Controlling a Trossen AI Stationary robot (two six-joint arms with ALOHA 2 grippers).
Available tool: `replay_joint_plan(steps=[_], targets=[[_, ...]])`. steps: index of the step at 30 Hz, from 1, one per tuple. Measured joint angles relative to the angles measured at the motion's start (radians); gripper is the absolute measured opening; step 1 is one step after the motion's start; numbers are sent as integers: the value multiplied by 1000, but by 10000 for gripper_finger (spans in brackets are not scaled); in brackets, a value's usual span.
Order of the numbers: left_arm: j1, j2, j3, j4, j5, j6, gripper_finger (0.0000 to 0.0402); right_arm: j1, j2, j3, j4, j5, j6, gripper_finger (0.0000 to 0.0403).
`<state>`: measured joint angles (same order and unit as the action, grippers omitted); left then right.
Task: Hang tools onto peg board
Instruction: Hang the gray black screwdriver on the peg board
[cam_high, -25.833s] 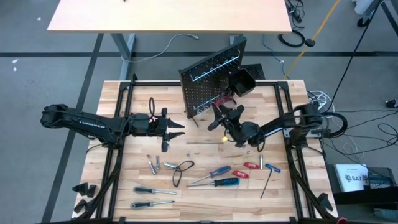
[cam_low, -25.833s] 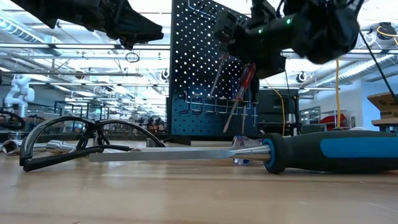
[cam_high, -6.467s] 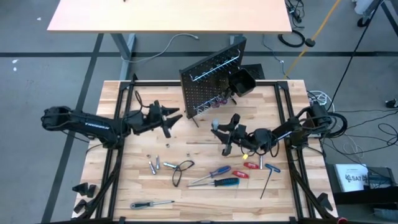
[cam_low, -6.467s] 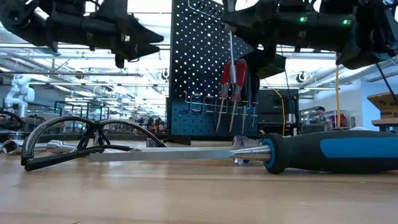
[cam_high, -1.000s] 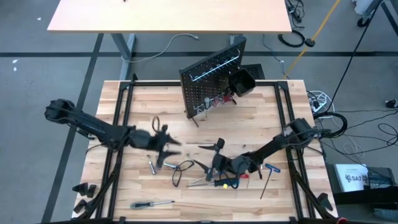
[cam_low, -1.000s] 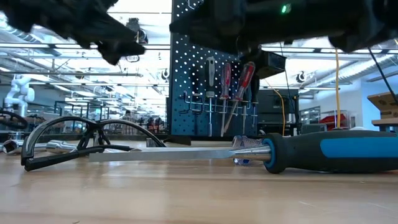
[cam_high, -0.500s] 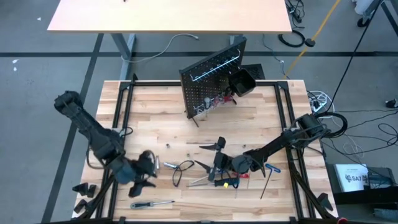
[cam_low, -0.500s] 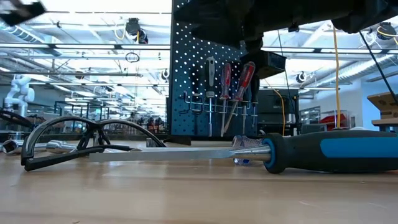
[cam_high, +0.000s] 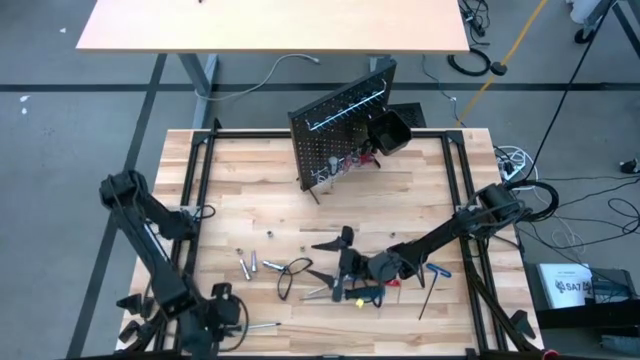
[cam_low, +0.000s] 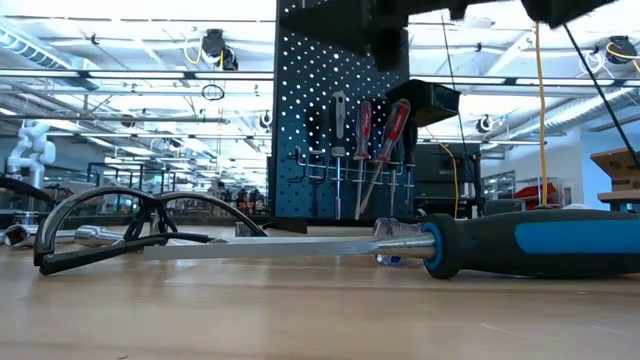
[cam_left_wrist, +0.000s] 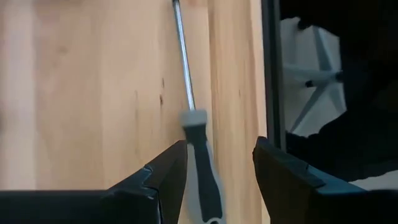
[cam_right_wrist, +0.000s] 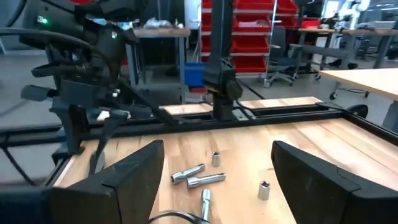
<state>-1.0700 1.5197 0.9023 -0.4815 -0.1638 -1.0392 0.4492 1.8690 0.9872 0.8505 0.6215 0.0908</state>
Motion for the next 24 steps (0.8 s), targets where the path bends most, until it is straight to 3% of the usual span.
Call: replay_joint_plan(steps=[9, 24], targets=[[-64, 101, 3, 5, -24, -128, 185, 4, 45, 150, -252, 0, -1, 288], [-79, 236, 10, -22, -44, -78, 185, 5, 47, 152, -340, 5, 65, 288]])
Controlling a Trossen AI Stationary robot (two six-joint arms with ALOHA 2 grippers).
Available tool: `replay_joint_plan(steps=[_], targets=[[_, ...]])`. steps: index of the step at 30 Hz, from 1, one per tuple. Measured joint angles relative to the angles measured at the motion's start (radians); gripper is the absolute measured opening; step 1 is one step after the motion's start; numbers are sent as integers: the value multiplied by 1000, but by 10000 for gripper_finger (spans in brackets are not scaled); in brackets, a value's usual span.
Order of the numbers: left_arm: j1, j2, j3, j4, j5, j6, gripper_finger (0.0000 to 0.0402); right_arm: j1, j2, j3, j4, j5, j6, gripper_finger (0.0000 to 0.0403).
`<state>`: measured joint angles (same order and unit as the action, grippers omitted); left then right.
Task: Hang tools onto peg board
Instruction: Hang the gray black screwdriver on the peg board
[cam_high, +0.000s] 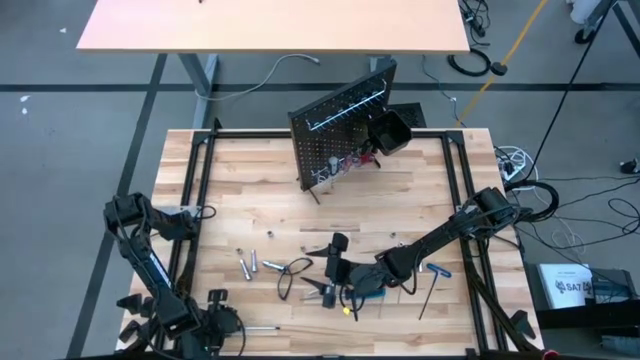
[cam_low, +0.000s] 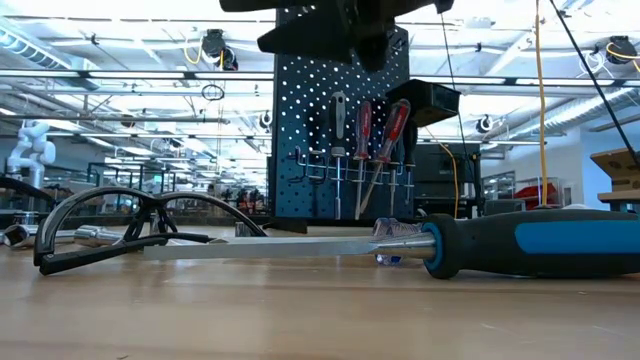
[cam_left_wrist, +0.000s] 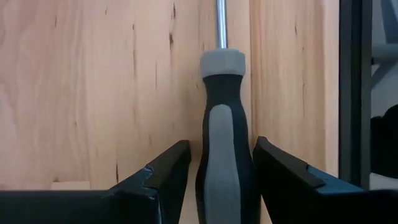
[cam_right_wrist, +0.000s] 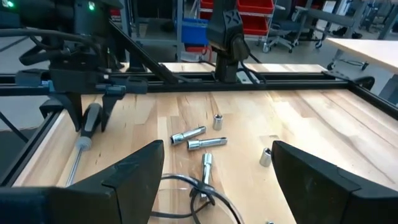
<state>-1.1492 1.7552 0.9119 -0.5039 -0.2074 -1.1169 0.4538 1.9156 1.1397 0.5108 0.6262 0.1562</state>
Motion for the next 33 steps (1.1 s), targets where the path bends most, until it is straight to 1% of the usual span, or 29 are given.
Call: replay_joint_plan(steps=[3, 5, 7, 10, 11, 14, 19, 22, 24, 25, 26, 27, 30, 31, 32, 33], targets=[[2, -2, -1, -13, -2, 27, 183, 0, 0, 0, -10, 0, 13, 288], [5, -1, -2, -20, -2, 32, 175, 0, 0, 0, -14, 1, 16, 288], [9, -1, -2, -33, -2, 32, 158, 0, 0, 0, -17, 1, 16, 288], [19, -2, -2, -44, 5, 32, 122, 0, 0, 0, -16, 1, 16, 288], [21, -4, -2, -45, 6, 41, 117, 0, 0, 0, -16, 1, 16, 288], [32, -16, -4, -67, -4, 75, 117, -1, 0, 0, -16, 1, 16, 288], [55, -59, -10, -135, -35, 86, 117, -1, 0, 0, -3, -1, 26, 288], [76, -104, -14, -171, -41, 108, 117, -3, 0, 0, 2, -4, 108, 288], [97, -147, -11, -183, -18, 137, 117, -10, 0, 0, 2, -8, 170, 288], [109, -169, -11, -184, 8, 160, 117, -18, 0, 0, 2, -35, 192, 288], [122, -189, -11, -179, 32, 184, 117, -30, 0, 0, 2, -91, 220, 288], [138, -214, -11, -173, 55, 204, 117, -47, 0, 0, 1, -177, 267, 288], [190, -277, 9, -169, 109, 272, 117, -121, -4, -1, 3, -495, 466, 288], [208, -291, 20, -167, 126, 304, 117, -144, -5, -1, 4, -580, 528, 288], [227, -302, 32, -167, 137, 340, 117, -165, -5, -1, 5, -642, 587, 288], [247, -311, 46, -168, 152, 380, 117, -182, -5, -1, 4, -681, 638, 288]])
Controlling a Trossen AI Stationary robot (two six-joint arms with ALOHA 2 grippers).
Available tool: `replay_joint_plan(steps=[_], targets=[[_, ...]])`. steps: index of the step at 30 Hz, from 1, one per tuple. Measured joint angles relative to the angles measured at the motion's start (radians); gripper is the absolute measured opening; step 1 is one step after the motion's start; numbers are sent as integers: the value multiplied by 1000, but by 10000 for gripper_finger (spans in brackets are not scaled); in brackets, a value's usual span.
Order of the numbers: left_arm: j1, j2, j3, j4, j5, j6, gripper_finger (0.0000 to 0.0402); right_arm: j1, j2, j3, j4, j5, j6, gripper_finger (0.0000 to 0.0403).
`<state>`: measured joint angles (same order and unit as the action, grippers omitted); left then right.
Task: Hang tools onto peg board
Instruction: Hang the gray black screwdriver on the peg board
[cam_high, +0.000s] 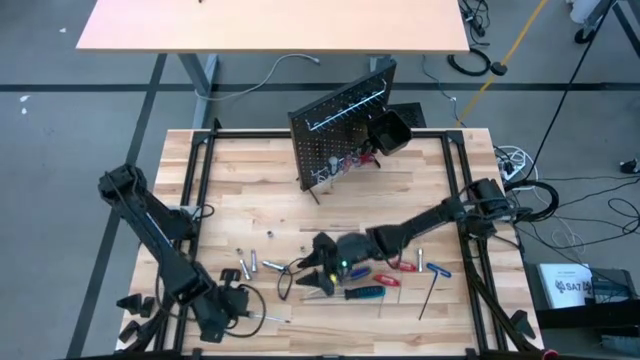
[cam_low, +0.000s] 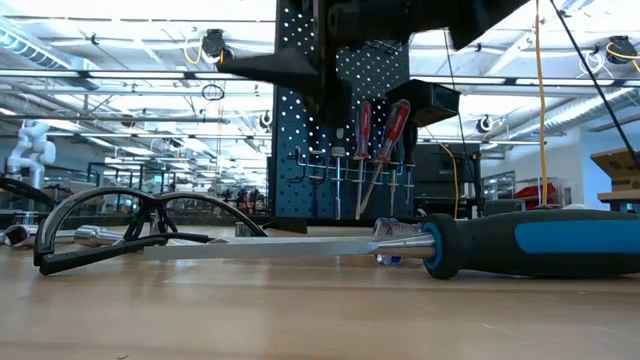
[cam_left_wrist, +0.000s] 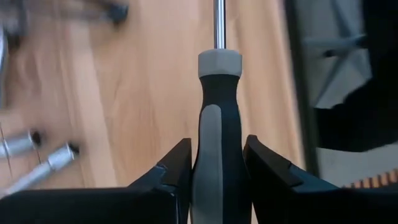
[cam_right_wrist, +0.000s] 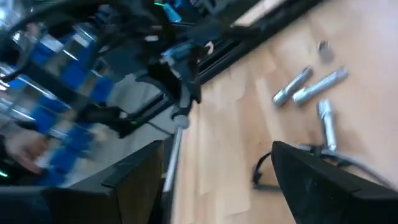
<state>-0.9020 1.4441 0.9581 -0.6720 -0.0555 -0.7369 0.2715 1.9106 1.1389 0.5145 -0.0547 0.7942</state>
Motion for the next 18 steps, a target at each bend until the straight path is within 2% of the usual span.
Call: replay_joint_plan(steps=[4, 8, 13, 18], targets=[[97, -6, 54, 2, 71, 147, 117, -43, -1, 0, 14, -135, 86, 288], [180, -6, 101, 4, 87, 310, 117, -56, -1, 0, 25, -207, 111, 288], [258, -6, 156, 7, 62, 510, 117, -48, -1, 0, 68, -216, 145, 288], [314, -5, 182, 0, -36, 671, 117, -35, -1, 0, 106, -216, 228, 288]])
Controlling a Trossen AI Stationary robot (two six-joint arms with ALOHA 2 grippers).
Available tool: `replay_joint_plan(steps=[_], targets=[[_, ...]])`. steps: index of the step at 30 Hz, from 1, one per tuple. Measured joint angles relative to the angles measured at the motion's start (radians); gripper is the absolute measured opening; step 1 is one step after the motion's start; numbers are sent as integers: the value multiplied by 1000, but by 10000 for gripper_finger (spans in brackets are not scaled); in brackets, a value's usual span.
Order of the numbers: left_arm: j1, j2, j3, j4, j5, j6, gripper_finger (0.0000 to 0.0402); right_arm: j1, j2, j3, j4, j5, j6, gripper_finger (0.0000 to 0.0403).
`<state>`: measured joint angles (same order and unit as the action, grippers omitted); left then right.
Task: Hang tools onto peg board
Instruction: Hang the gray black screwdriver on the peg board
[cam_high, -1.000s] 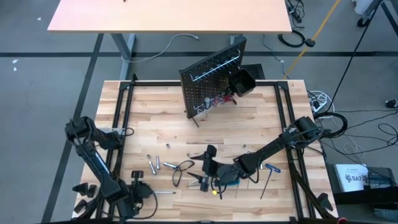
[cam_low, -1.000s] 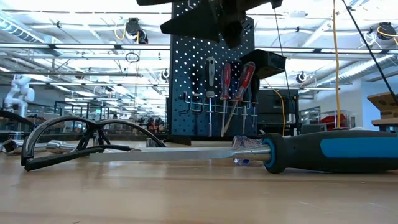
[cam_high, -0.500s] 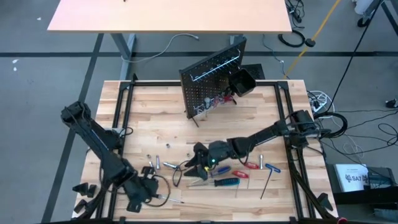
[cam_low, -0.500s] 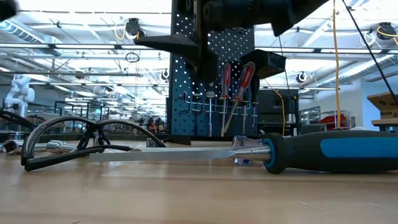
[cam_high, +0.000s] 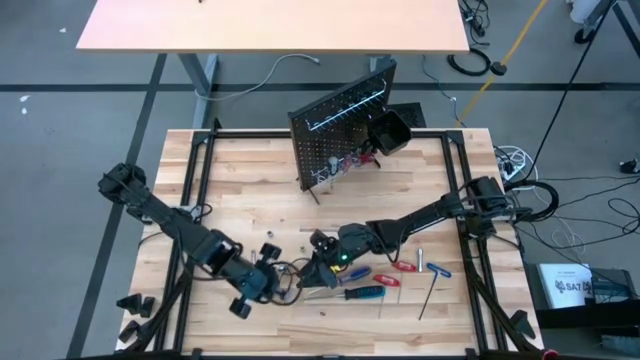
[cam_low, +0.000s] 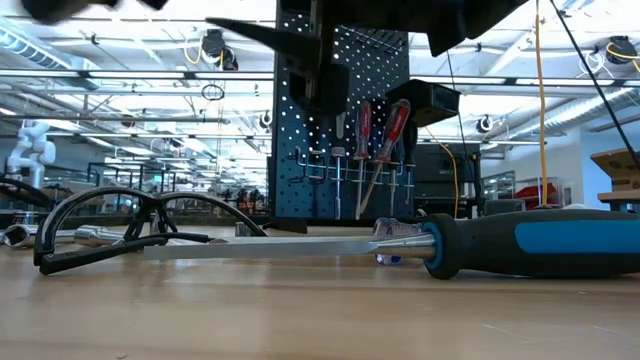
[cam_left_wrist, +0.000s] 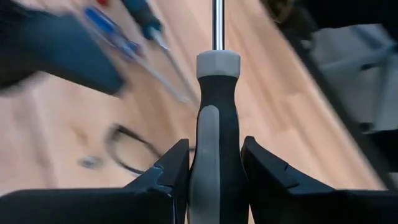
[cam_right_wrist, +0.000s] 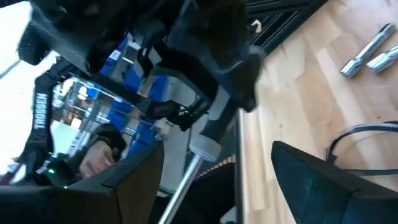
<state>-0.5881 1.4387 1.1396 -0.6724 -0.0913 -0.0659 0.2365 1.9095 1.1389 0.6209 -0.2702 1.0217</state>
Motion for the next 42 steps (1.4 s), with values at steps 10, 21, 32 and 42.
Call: replay_joint_plan(steps=[10, 21, 32, 42], targets=[[76, 46, 38, -5, -81, 290, 117, 0, 0, 0, -34, -20, 111, 288], [105, 143, 148, -26, -188, 457, 117, 1, 0, 0, -57, 6, 105, 270], [103, 157, 173, -67, -195, 500, 117, 1, 0, 0, -82, 3, 49, 180], [102, 156, 173, -42, -197, 502, 125, 5, 0, -2, -90, 23, -31, 75]])
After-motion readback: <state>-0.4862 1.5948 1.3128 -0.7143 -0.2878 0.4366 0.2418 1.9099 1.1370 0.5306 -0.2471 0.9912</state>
